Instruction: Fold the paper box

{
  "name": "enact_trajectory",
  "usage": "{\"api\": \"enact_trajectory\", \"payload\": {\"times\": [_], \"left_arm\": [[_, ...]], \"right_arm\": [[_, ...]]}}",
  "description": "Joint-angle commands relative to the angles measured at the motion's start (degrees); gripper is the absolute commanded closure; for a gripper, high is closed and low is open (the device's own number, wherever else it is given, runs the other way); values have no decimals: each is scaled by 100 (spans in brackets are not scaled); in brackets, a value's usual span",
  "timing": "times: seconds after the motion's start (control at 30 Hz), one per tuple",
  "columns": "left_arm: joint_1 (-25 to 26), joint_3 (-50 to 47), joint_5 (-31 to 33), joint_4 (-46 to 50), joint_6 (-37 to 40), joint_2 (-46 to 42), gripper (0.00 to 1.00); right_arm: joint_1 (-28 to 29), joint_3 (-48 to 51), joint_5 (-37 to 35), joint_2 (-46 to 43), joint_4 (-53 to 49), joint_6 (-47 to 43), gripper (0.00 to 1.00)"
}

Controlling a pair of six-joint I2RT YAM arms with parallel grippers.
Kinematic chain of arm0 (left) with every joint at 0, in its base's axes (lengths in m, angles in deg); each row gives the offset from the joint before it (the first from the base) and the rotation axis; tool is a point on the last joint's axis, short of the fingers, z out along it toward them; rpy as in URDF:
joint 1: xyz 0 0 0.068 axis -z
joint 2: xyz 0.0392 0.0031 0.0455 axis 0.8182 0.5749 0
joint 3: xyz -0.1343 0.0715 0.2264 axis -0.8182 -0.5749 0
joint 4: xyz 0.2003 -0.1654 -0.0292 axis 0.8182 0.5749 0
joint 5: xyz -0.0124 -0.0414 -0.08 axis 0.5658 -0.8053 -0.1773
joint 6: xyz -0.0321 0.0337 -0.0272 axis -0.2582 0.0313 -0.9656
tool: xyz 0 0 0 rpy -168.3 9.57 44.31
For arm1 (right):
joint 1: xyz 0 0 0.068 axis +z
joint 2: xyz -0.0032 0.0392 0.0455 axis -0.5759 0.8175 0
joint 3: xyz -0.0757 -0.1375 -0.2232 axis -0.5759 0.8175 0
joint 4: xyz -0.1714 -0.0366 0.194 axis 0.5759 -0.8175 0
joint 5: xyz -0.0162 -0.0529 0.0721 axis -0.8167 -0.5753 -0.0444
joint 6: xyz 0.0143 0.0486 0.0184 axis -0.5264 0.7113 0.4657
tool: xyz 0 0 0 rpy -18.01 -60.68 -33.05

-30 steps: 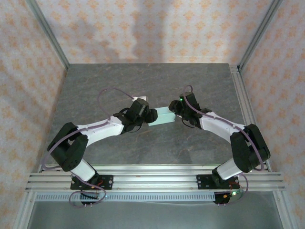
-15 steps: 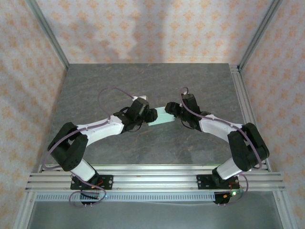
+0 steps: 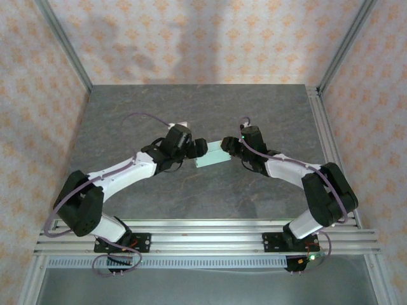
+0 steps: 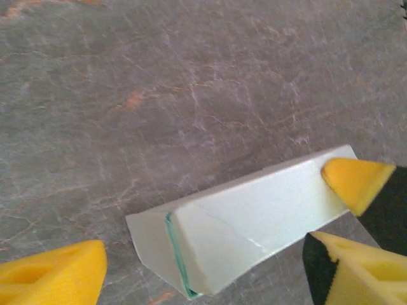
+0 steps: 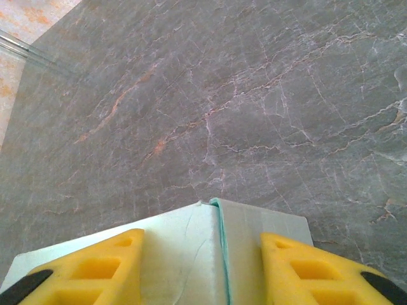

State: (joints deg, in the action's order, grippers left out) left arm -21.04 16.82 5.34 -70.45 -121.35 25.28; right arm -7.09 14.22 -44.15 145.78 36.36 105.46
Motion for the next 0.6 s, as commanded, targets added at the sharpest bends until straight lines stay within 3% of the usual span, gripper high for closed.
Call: {"api": "enact_trajectory", "payload": {"times": [0.0, 0.13, 0.57], "left_arm": [[-104, -136, -103, 180, -147, -88, 27], [-242, -304, -347, -28, -345, 29, 38], [-286, -364, -503, 102, -290, 480, 55]], "right_arm": [[23, -3, -61, 313, -719, -248, 60], [29, -110, -73, 361, -800, -264, 63], [23, 25, -232, 101, -783, -364, 66]]}}
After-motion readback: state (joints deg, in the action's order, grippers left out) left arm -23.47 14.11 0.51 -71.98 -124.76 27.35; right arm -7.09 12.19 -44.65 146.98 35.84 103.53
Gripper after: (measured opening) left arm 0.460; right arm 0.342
